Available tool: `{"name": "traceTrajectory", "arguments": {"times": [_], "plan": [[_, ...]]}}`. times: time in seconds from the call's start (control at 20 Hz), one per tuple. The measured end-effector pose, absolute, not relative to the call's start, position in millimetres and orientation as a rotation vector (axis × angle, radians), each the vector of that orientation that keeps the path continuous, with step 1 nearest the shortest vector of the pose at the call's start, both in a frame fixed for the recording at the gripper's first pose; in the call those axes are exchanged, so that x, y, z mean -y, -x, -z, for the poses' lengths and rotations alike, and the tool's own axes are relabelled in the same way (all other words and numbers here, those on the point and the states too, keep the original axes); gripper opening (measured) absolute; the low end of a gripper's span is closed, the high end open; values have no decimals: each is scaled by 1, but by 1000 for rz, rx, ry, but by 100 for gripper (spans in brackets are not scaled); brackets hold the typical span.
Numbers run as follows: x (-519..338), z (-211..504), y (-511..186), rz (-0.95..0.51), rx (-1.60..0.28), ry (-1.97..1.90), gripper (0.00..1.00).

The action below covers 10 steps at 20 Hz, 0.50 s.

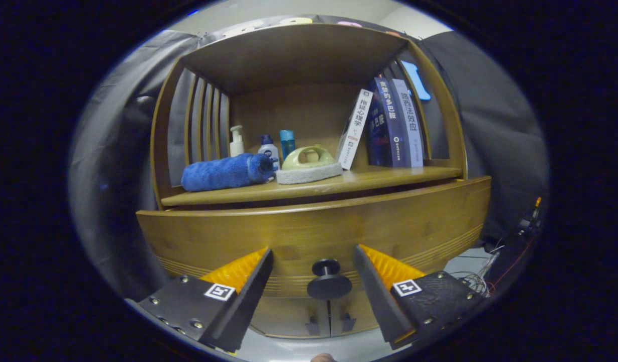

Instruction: Pull open the drawer, take out the items inside it, and place them on the countertop above the cabinet.

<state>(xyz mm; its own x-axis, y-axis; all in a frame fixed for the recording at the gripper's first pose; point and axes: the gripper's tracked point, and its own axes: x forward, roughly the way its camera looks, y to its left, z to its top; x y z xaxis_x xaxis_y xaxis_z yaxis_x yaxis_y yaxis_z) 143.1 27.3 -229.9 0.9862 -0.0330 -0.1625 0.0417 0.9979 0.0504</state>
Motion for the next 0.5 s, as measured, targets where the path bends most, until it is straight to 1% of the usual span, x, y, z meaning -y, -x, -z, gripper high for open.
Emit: {"name": "traceTrajectory", "arguments": {"times": [0.25, 0.5], "plan": [[-28, 230, -169, 37, -175, -53, 98], [-29, 230, -178, 36, -220, -48, 98]]}}
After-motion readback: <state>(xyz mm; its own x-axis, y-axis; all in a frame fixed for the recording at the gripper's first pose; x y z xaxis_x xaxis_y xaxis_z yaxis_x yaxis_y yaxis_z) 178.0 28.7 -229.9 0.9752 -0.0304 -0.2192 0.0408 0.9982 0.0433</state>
